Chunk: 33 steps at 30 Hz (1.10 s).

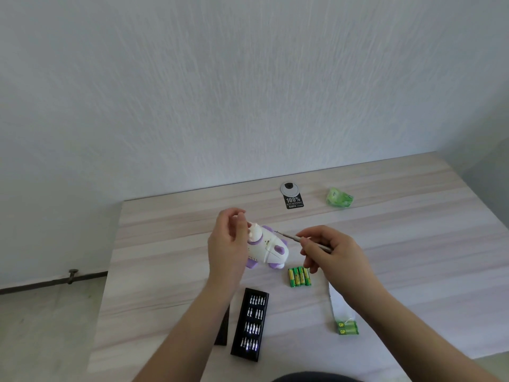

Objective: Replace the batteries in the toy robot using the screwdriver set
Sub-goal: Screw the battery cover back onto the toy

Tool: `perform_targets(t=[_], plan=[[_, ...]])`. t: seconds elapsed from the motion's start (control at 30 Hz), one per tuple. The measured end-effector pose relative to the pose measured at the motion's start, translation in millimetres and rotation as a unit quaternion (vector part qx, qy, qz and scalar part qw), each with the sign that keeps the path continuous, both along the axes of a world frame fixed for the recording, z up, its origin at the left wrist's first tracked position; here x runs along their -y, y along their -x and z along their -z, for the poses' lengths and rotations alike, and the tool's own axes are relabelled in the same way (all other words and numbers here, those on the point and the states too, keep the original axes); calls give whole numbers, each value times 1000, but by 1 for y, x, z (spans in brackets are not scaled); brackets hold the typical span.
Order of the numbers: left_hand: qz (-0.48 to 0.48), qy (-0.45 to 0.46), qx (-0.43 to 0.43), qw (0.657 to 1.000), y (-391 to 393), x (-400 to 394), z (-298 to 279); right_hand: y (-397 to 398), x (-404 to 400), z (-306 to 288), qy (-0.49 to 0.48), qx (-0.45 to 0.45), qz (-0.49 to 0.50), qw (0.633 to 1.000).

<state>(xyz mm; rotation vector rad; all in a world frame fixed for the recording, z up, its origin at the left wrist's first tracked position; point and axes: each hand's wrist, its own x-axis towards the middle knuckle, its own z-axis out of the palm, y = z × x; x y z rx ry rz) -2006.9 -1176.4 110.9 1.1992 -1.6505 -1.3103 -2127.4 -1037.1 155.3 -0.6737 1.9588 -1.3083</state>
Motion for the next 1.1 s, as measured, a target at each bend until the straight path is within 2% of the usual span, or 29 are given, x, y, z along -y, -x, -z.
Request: perform_targets(t=[0.1,0.2,0.27,0.37,0.5,0.83,1.1], plan=[[81,97,97,987,-1,14,34,6,4,18,-23,7,-4,1000],[149,167,154,962,1,22,64,11,9,36,-44,7,3,999],[165,176,194,951,5,23,80,15,12,46,-57,-1,9,998],[155,138,235,950,10,22,97,19,17,58,-76,-19,5,997],[135,102,224,960,18,21,110,22,24,69,-79,-21,0,997],[114,156,179,965,24,22,123,27,40,83,-141,-122,-46,981],[110,171,159,966,23,23,133,24,50,91,-171,-137,-72,973]])
